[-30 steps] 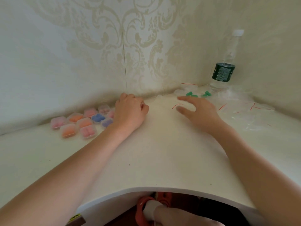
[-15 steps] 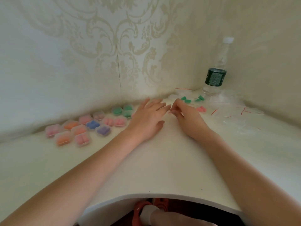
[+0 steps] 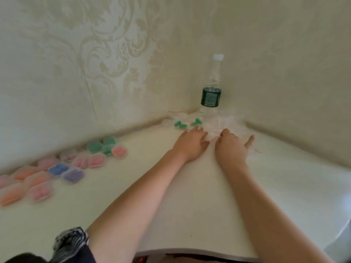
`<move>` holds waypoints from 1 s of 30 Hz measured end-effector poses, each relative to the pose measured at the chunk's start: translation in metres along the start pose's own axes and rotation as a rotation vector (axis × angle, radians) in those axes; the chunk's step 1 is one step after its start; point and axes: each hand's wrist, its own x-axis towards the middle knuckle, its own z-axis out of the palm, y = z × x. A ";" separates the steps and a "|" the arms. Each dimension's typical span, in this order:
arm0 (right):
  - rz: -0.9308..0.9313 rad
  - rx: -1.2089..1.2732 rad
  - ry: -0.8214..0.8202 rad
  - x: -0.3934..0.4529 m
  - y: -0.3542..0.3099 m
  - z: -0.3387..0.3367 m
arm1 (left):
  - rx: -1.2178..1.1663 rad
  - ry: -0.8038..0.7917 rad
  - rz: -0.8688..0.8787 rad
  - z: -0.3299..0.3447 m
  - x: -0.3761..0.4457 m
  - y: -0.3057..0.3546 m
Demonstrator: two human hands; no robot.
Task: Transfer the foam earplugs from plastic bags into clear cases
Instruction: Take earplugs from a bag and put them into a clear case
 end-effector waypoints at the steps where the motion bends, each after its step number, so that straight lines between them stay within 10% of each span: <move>1: 0.033 -0.022 -0.003 0.001 0.000 0.001 | -0.004 0.046 -0.013 0.001 0.001 0.000; 9: 0.029 0.005 0.086 0.001 -0.006 -0.002 | -0.106 0.360 -0.089 -0.008 -0.020 -0.016; 14: -0.200 0.044 0.294 -0.010 -0.022 -0.008 | -0.136 0.130 -0.087 -0.022 -0.051 -0.030; 21: -0.595 0.487 -0.334 -0.039 -0.054 -0.009 | -0.038 0.389 -0.095 -0.036 -0.095 -0.044; 25: -0.543 0.353 -0.302 -0.039 -0.057 -0.009 | -0.348 0.393 -0.226 -0.050 -0.115 -0.056; 30: -0.517 0.345 -0.283 -0.035 -0.062 0.000 | 0.116 0.259 -0.086 -0.047 -0.125 -0.061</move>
